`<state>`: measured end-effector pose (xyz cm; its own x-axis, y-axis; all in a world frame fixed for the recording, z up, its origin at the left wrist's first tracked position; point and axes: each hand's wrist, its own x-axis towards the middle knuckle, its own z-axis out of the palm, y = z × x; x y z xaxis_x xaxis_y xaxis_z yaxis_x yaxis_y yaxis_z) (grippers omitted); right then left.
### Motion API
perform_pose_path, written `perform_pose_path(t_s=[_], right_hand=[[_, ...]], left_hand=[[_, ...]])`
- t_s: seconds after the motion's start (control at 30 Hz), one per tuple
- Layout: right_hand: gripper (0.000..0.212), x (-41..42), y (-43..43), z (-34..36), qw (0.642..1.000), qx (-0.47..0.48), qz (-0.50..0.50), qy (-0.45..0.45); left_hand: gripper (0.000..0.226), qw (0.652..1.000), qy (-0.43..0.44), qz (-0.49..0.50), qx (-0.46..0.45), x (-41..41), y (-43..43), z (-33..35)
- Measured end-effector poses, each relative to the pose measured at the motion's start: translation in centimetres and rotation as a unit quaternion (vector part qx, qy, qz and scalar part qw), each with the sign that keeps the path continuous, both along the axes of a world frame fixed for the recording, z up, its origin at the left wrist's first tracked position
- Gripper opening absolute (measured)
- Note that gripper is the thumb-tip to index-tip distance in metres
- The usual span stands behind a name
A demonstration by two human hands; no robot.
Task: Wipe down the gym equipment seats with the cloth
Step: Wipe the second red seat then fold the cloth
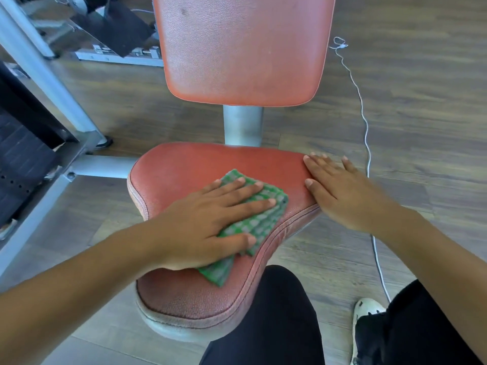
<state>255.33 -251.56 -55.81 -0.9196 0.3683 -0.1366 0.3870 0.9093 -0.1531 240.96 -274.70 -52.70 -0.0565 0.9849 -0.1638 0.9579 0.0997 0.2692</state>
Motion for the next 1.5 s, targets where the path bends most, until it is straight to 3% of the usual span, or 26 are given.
perform_pose_path(t_s=[0.2, 0.3, 0.47, 0.6, 0.77, 0.97, 1.1, 1.2, 1.37, 1.5], right_hand=[[0.091, 0.5, 0.7, -0.3, 1.0, 0.016, 0.001, -0.006], [0.093, 0.8, 0.8, -0.2, 1.0, 0.017, -0.003, -0.015], [0.092, 1.6, 1.0, 0.1, 0.999, 0.01, -0.004, -0.033], [0.093, 2.0, 1.0, 0.3, 0.999, 0.018, -0.002, -0.04], [0.099, 2.0, 1.4, 0.7, 0.997, 0.018, -0.008, -0.068], [0.062, 2.2, 1.5, 1.6, 0.992, 0.011, -0.019, -0.124], [0.063, 2.2, 1.3, 1.6, 0.993, 0.011, -0.021, -0.117], [0.084, 1.9, 1.2, 1.6, 0.994, 0.019, -0.021, -0.107], [0.091, 1.0, 0.9, 1.2, 0.999, 0.009, -0.025, -0.041], [0.092, -0.2, 0.0, 0.8, 1.0, -0.007, -0.011, 0.004]], left_hand=[[0.078, 0.995, 0.034, 0.089, -0.025, -2.3, 5.6, -1.4], [0.083, 0.997, 0.048, 0.062, -0.019, -0.8, 8.5, -1.8], [0.069, 1.0, 0.016, -0.023, -0.013, 0.0, 5.9, -1.3], [0.068, 0.998, 0.01, 0.044, -0.039, -2.6, 7.3, -1.4], [0.083, 0.995, 0.05, 0.084, -0.024, -2.2, 13.5, -3.0], [0.068, 1.0, 0.005, -0.005, 0.019, -1.0, 10.6, -2.8], [0.073, 0.997, 0.027, 0.064, -0.016, -3.9, 11.1, -2.9], [0.086, 0.993, 0.06, 0.102, 0.001, -3.5, 13.2, -3.4], [0.07, 0.999, 0.031, 0.009, 0.028, -2.6, 8.6, -2.9], [0.066, 0.996, 0.033, 0.084, -0.008, -7.1, 4.9, -2.1]])
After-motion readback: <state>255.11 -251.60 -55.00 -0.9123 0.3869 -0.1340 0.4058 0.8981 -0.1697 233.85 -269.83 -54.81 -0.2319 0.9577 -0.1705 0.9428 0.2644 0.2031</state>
